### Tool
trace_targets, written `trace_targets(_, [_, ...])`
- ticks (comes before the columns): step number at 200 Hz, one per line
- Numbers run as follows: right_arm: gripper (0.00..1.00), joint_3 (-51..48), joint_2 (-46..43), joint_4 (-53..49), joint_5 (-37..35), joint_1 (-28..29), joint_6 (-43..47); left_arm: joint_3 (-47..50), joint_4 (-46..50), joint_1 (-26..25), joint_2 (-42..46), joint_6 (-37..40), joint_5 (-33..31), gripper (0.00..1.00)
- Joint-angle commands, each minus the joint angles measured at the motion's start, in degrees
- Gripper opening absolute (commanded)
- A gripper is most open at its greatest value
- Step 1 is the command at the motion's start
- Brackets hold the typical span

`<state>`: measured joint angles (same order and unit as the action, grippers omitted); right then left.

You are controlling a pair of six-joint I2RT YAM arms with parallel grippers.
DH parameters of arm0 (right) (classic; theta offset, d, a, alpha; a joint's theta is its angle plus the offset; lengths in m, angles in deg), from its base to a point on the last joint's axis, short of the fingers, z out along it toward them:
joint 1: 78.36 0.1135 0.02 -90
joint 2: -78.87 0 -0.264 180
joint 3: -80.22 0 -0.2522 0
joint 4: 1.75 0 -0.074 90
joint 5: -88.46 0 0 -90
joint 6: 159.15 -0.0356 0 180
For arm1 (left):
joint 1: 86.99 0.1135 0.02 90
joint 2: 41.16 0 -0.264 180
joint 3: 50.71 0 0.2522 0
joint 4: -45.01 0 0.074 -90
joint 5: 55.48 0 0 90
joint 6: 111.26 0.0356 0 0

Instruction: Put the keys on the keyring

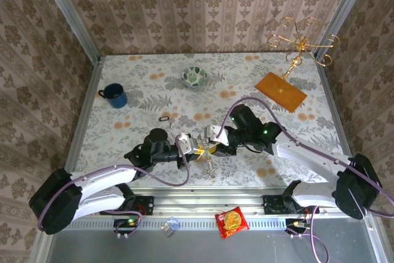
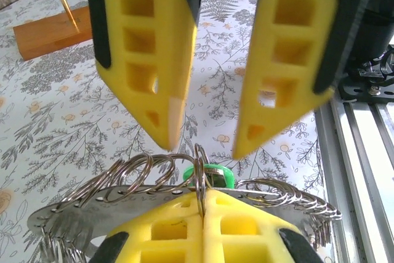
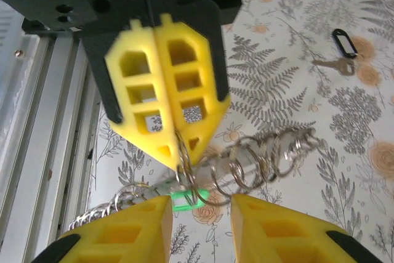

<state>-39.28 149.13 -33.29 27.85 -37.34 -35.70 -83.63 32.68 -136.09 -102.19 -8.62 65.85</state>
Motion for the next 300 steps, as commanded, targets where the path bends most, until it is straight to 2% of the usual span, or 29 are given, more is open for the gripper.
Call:
trace_targets(1, [0.32, -2.0, -1.4, 5.4, 3.7, -0.2, -4.8, 0.2, -3.6, -0.2, -0.2, -0.3, 1.8, 0.00])
trace_targets(56, [0.30, -3.3, -1.5, 5.3, 4.1, -0.1, -7.2, 0.7, -4.9, -0.2, -0.4, -0.8, 1.8, 0.00])
trace_targets(157, [0.00, -3.2, -2.4, 3.5, 2.2, -0.2, -6.5, 0.9, -5.1, -0.2, -0.5, -0.9, 1.9, 0.00])
trace_targets(237, [0.00, 0.8, 4.2, -2.6, -0.8, -0.1, -5.3, 0.9, -5.5, -0.3, -0.6, -0.4, 2.2, 0.00])
trace_targets(300, [0.00, 1.1, 5.7, -1.3, 0.0, 0.0, -6.7, 0.9, -6.7, -0.3, -1.7, -0.2, 2.1, 0.00])
